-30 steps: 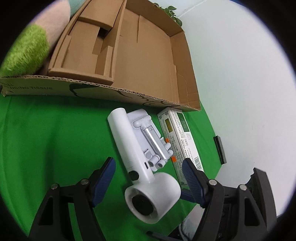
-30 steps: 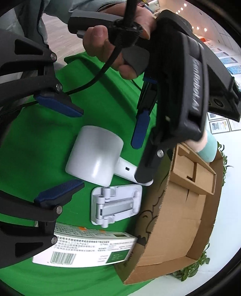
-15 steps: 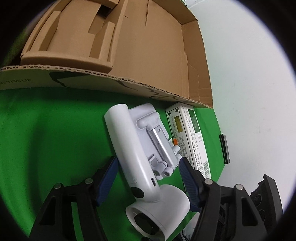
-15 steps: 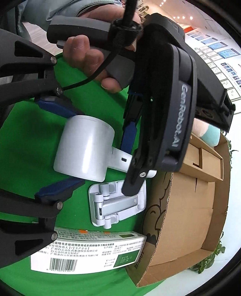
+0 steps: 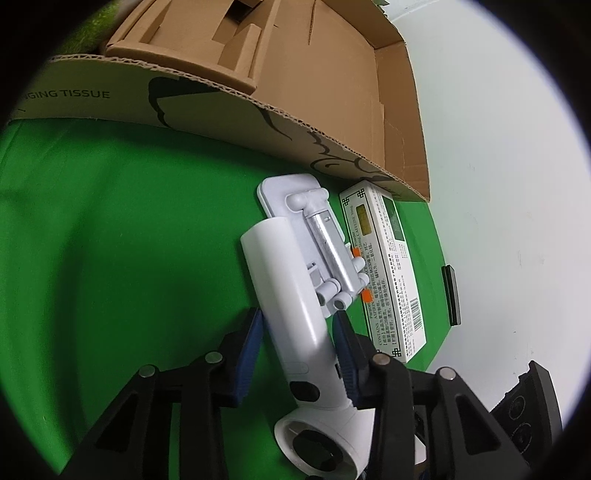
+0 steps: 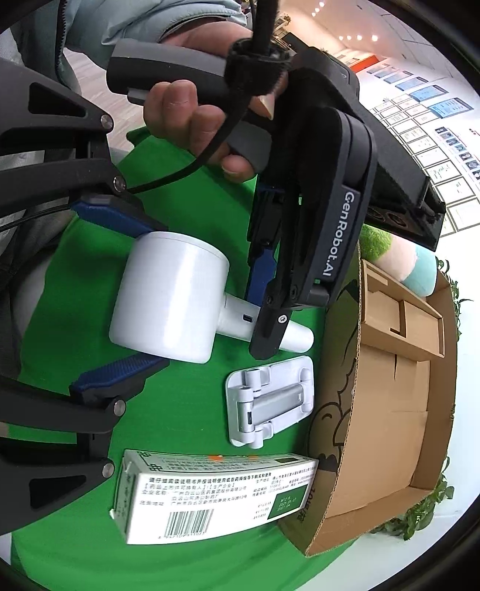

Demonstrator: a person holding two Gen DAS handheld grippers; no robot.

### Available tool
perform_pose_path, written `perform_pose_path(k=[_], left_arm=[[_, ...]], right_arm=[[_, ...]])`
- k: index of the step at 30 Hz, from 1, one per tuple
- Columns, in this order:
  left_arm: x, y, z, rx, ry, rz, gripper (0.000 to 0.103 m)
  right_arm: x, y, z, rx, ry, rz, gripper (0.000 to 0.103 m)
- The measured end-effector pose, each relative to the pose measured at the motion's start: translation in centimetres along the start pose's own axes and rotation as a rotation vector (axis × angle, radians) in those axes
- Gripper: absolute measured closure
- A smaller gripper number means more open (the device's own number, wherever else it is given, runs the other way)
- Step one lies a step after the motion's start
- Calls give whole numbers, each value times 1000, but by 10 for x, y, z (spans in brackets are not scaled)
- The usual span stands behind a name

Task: Organize objects
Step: 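Lift the hair dryer with the right gripper toward the box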

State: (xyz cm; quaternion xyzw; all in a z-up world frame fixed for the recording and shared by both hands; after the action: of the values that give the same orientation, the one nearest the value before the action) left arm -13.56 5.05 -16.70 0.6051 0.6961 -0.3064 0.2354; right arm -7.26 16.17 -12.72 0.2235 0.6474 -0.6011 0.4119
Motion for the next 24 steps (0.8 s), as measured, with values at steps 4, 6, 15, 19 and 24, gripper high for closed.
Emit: perform_pose_path(k=[4,6,15,19,24], left_arm=[[0,4,-3,-7,0,10,67],[-3,5,-9,-1,6,2,68],[-43,-1,-68,133,-2,-110,71],[-58,-4,-100,212,7,-169,72],[-69,-8,-140,311,19,-227,73]], right_arm=[[-5,18,19,-10,27,-9,44],[-11,29,23,-16,46,-21,44],[-41,17,30,-37,129,-156,44],[-48,-2,21,-20,156,-209,45],[-60,-22,13,-10,179,-253,45]])
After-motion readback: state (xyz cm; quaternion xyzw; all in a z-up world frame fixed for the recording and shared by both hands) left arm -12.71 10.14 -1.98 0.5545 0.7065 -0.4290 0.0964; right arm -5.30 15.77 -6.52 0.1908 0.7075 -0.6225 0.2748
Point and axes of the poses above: each gripper's, at about its wrist camera, not at the fingertips, and x roughly the way its jaws point, z to its left, y to its underside, the point moved 2 cm from there along x, roughly the way its jaws point, and after that the axes turned 11 degrees about -x, right-handed, at the moved point
